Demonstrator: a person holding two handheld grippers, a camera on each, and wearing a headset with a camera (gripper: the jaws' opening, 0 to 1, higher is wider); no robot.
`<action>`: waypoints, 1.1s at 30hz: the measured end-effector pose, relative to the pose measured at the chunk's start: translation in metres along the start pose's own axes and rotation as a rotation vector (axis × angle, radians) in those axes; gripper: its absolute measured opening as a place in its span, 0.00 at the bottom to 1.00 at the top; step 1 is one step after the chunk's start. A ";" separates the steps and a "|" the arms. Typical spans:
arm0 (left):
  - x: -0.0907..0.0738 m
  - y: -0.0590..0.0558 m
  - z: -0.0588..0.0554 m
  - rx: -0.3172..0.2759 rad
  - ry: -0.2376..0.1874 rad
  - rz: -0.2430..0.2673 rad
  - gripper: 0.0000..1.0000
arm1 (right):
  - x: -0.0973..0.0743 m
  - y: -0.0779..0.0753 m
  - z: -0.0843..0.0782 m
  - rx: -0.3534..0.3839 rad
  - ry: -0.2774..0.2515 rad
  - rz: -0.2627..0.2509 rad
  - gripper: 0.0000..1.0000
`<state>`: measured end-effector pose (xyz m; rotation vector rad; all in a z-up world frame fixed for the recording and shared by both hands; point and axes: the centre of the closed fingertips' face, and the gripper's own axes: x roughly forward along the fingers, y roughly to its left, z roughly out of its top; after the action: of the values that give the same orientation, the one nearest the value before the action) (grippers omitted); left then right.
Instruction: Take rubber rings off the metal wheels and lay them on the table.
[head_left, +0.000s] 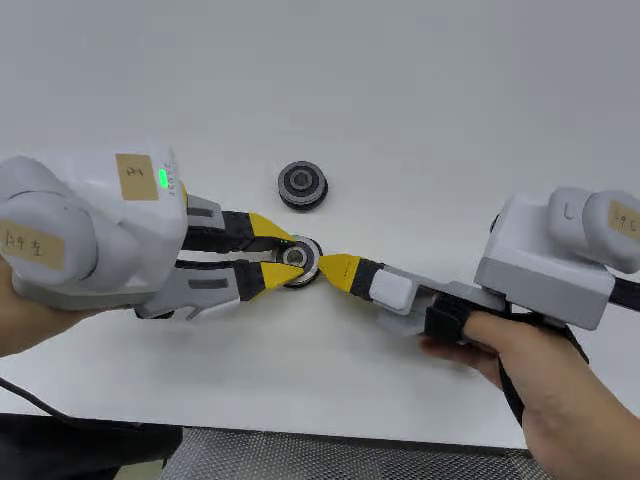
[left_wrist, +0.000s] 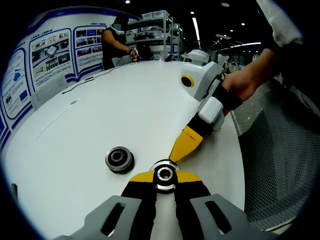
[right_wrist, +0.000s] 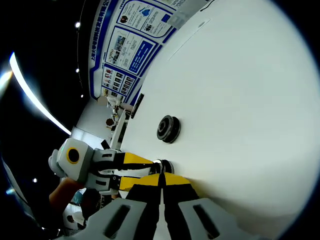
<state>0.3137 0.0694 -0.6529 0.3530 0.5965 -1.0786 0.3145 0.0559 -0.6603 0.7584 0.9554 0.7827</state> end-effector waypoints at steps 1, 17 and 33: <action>0.000 0.000 0.000 0.001 0.001 0.000 0.13 | 0.000 0.000 0.000 -0.005 0.001 -0.002 0.02; 0.000 -0.001 0.000 -0.001 -0.003 -0.004 0.12 | -0.002 0.006 -0.002 -0.138 0.016 -0.050 0.01; -0.001 -0.001 0.000 0.001 -0.008 0.006 0.13 | 0.000 0.007 -0.002 -0.222 0.036 -0.079 0.01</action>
<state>0.3127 0.0695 -0.6521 0.3515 0.5874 -1.0740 0.3112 0.0599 -0.6557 0.5124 0.9083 0.8200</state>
